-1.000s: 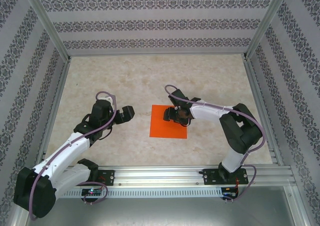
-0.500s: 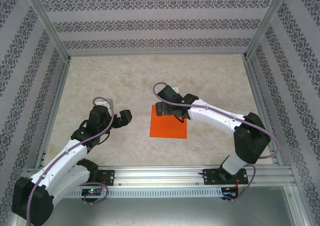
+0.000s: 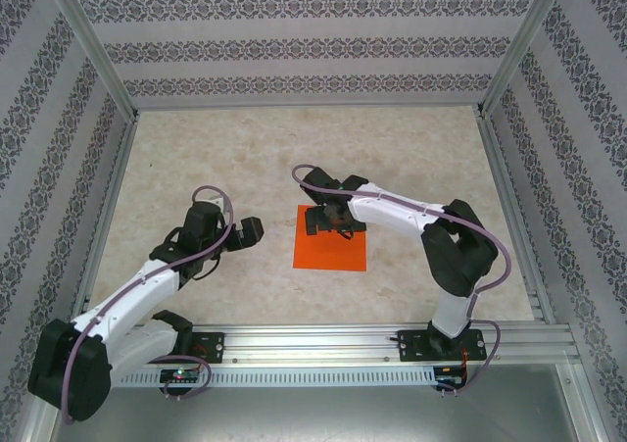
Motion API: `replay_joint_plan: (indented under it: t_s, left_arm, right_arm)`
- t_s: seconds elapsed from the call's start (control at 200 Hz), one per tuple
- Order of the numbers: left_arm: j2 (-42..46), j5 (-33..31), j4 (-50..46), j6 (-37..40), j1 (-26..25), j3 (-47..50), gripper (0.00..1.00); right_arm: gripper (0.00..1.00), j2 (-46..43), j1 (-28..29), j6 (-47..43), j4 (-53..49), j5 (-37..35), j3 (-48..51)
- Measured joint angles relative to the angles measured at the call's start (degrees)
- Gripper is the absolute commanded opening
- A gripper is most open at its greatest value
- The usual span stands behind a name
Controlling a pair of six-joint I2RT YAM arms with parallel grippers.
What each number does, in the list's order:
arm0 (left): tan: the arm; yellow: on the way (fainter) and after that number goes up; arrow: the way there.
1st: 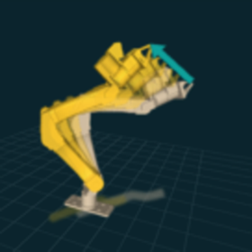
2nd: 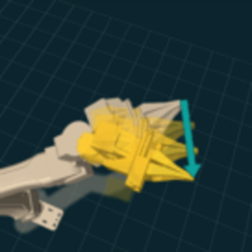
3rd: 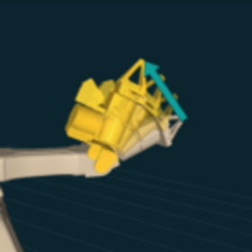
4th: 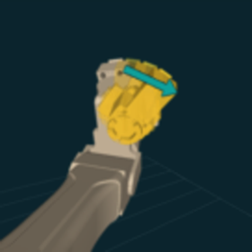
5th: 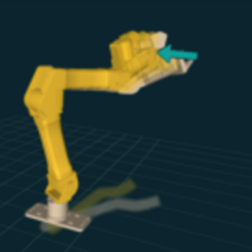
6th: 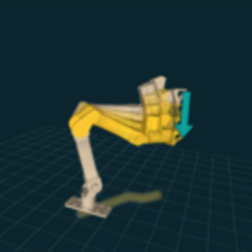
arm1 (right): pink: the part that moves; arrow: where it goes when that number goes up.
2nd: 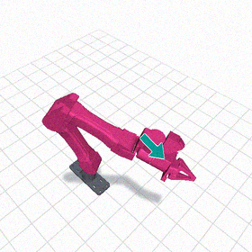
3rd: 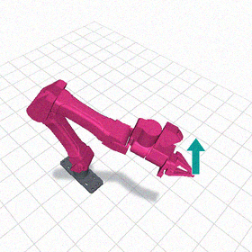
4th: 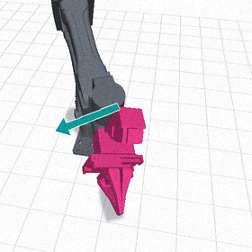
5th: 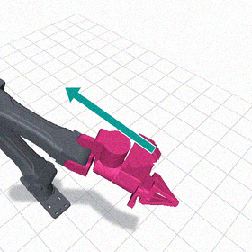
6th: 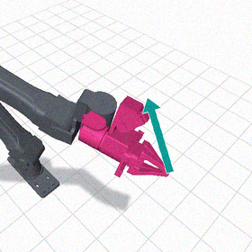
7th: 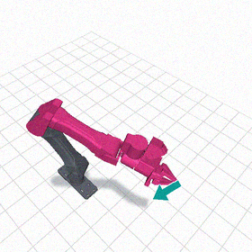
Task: Fold a paper plane with a square sheet of paper (pick it up from the middle)
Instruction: Fold the square sheet of paper in half at the center of the table.
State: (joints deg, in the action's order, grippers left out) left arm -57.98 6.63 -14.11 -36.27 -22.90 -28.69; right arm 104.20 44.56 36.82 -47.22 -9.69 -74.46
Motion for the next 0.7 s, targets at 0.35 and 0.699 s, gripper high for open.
replay_joint_plan:
  t_s: [0.35, 0.699]
  left_arm:
    - [-7.26, 3.32, -0.02, 0.24, 0.0, -3.54, 1.0]
    - [-8.48, 4.79, -0.02, 1.31, 0.0, -3.85, 1.0]
  right_arm:
    - [0.95, 2.34, 0.83, 9.9, 1.44, 2.82, 0.31]
    - [0.95, 7.87, 2.54, 8.2, 1.22, 2.32, 0.35]
